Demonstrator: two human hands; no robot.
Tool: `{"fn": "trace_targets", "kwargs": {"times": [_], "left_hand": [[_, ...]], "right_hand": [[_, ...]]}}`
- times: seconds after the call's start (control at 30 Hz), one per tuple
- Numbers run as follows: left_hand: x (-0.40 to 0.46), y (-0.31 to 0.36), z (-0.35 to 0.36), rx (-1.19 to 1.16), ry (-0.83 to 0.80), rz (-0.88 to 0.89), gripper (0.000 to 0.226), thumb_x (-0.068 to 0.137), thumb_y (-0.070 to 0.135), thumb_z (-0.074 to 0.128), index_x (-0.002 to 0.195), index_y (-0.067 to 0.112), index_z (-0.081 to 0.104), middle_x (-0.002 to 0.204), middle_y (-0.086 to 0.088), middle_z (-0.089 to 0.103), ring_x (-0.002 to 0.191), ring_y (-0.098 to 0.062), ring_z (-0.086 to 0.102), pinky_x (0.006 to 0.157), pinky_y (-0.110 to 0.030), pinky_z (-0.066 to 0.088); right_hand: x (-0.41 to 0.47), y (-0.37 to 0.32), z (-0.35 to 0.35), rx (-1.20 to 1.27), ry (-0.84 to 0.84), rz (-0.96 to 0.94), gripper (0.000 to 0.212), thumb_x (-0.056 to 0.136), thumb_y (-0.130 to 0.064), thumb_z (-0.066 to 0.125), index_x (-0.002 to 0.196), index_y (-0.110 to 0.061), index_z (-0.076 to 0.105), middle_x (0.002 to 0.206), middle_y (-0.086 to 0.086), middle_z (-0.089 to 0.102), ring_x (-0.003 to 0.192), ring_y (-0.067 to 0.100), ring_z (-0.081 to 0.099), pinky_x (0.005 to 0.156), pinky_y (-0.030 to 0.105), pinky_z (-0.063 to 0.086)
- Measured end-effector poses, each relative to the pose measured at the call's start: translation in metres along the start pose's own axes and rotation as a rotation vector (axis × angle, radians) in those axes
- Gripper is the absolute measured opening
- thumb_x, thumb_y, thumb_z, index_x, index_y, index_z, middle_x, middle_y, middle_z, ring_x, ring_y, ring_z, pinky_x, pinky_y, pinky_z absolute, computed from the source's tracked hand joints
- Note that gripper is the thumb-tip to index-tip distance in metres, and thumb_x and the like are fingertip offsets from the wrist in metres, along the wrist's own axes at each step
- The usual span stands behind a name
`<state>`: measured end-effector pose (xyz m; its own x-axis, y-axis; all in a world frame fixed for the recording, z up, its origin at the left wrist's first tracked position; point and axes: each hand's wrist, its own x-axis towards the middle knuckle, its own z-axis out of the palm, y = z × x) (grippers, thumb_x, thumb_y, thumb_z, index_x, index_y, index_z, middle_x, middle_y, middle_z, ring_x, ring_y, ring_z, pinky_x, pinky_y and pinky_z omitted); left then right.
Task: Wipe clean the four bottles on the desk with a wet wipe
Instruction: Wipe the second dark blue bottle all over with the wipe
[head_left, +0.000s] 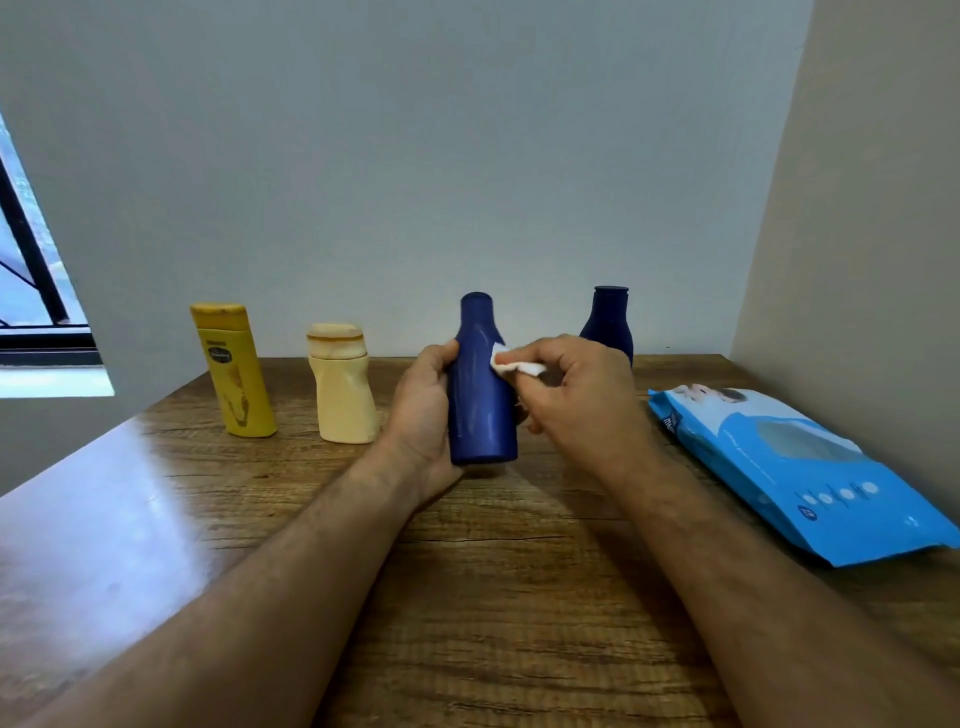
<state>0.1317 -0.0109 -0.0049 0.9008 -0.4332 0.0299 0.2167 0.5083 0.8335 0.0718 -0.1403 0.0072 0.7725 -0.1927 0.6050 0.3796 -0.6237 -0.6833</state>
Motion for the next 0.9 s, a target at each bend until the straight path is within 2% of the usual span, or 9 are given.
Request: {"fn": "trace_targets", "kwargs": {"times": [0.1,0.17,0.27,0.37,0.43,0.57,0.67,0.73,0.9], "left_hand": [[-0.004,-0.002,0.005,0.028,-0.034,-0.023,0.039,0.102,0.038,0.044,0.118,0.008,0.063,0.087,-0.010,0.069,0.072,-0.022,0.066,0.068,-0.036,0.059],[-0.003,0.000,0.006,0.033,0.004,-0.010,0.037,0.103,0.038,0.044,0.113,0.009,0.065,0.085,-0.009,0.071,0.070,-0.020,0.068,0.064,-0.033,0.059],[-0.001,0.002,0.003,0.016,0.068,0.028,0.042,0.101,0.042,0.050,0.119,0.006,0.064,0.097,-0.012,0.069,0.084,-0.024,0.067,0.085,-0.042,0.056],[0.001,0.002,0.001,0.002,0.122,0.049,0.042,0.100,0.043,0.053,0.121,0.008,0.063,0.095,-0.011,0.068,0.085,-0.023,0.066,0.091,-0.045,0.053],[0.001,0.002,0.002,0.019,0.103,0.040,0.044,0.100,0.043,0.053,0.125,0.009,0.063,0.101,-0.013,0.070,0.090,-0.025,0.067,0.093,-0.046,0.054],[-0.004,0.000,0.008,0.071,-0.029,0.013,0.035,0.103,0.041,0.046,0.116,0.014,0.066,0.089,-0.009,0.074,0.072,-0.020,0.070,0.071,-0.036,0.058],[-0.004,-0.002,0.008,0.098,-0.087,0.003,0.036,0.103,0.041,0.046,0.116,0.013,0.065,0.088,-0.009,0.074,0.070,-0.023,0.069,0.074,-0.040,0.056],[-0.004,-0.002,0.008,0.130,-0.089,0.007,0.037,0.103,0.042,0.047,0.117,0.013,0.066,0.090,-0.010,0.074,0.072,-0.023,0.070,0.075,-0.041,0.056],[0.001,-0.002,0.006,0.093,0.044,0.150,0.039,0.102,0.043,0.048,0.130,0.019,0.061,0.093,-0.009,0.074,0.078,-0.020,0.072,0.072,-0.038,0.060]], "right_hand": [[0.003,0.001,-0.003,0.016,0.071,0.005,0.017,0.090,-0.018,0.067,0.101,-0.027,0.075,0.097,-0.011,0.067,0.076,0.007,0.066,0.067,0.024,0.058],[0.001,-0.002,-0.005,0.001,-0.001,0.011,0.012,0.087,-0.017,0.070,0.096,-0.023,0.077,0.089,-0.010,0.069,0.067,0.003,0.064,0.060,0.016,0.054],[-0.005,-0.008,-0.006,0.023,-0.169,0.042,0.005,0.084,-0.013,0.074,0.081,-0.016,0.078,0.071,-0.007,0.068,0.051,-0.001,0.060,0.049,0.012,0.046],[-0.007,-0.010,-0.006,0.043,-0.265,0.083,0.008,0.083,-0.014,0.075,0.075,-0.012,0.077,0.065,-0.006,0.067,0.045,-0.001,0.058,0.045,0.016,0.047],[-0.005,-0.007,-0.006,0.025,-0.226,0.067,0.006,0.084,-0.015,0.074,0.080,-0.016,0.078,0.068,-0.009,0.068,0.048,-0.004,0.058,0.048,0.011,0.045],[0.002,-0.001,-0.003,0.002,-0.019,0.037,0.011,0.090,-0.023,0.069,0.097,-0.026,0.076,0.092,-0.009,0.069,0.067,0.003,0.064,0.058,0.014,0.053],[0.005,-0.001,-0.004,0.050,0.120,0.012,0.014,0.091,-0.022,0.067,0.102,-0.024,0.075,0.101,-0.006,0.068,0.077,0.007,0.067,0.061,0.022,0.059],[0.004,-0.002,-0.006,0.012,0.147,-0.015,0.014,0.089,-0.020,0.069,0.102,-0.023,0.075,0.099,-0.007,0.067,0.077,0.006,0.066,0.060,0.019,0.058],[-0.001,-0.002,-0.006,-0.019,-0.152,-0.019,0.011,0.083,-0.010,0.073,0.086,-0.019,0.078,0.076,-0.011,0.069,0.057,0.000,0.063,0.051,0.011,0.048]]}}
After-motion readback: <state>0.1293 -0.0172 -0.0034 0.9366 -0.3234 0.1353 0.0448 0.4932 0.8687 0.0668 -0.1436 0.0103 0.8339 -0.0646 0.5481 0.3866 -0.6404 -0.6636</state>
